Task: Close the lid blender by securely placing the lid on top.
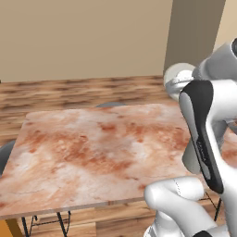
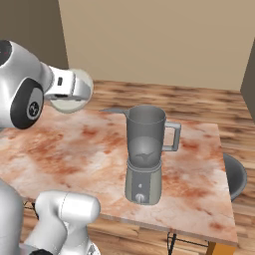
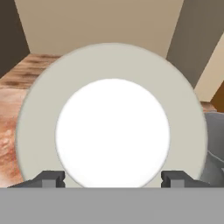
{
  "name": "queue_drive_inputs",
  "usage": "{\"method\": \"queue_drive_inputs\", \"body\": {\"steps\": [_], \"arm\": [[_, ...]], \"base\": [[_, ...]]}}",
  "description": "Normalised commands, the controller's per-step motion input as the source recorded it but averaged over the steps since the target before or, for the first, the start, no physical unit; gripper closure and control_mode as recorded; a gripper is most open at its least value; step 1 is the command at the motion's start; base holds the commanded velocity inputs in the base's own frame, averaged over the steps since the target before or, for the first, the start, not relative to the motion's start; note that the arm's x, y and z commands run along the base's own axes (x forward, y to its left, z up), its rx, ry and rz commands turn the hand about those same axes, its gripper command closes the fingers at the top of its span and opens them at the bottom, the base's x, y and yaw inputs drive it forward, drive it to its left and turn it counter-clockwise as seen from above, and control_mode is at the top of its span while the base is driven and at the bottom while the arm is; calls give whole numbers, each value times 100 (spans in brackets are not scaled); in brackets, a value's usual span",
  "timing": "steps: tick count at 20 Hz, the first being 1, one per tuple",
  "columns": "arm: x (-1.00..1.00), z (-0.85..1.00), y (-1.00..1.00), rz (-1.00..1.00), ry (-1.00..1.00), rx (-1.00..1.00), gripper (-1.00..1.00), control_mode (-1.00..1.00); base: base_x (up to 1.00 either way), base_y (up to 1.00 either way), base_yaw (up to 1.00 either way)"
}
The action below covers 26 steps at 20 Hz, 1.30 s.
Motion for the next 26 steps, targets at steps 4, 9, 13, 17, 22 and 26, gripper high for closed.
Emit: {"method": "queue_drive_inputs", "body": {"steps": [4,9,13,17,22,26], "arm": [[0,1,-69,-8,0,1,100,-100],[1,-7,-65,-6,2,5,100,-100],[11,-4,-60,-1,2,6,100,-100],[10,0,-64,0,3,7,100,-100],[17,7,-48,-1,6,5,100,-100],[27,2,-32,-4,17,3,100,-100]], "base": [[0,0,0],[0,0,0],[0,0,0],[0,0,0],[0,0,0],[0,0,0]]}}
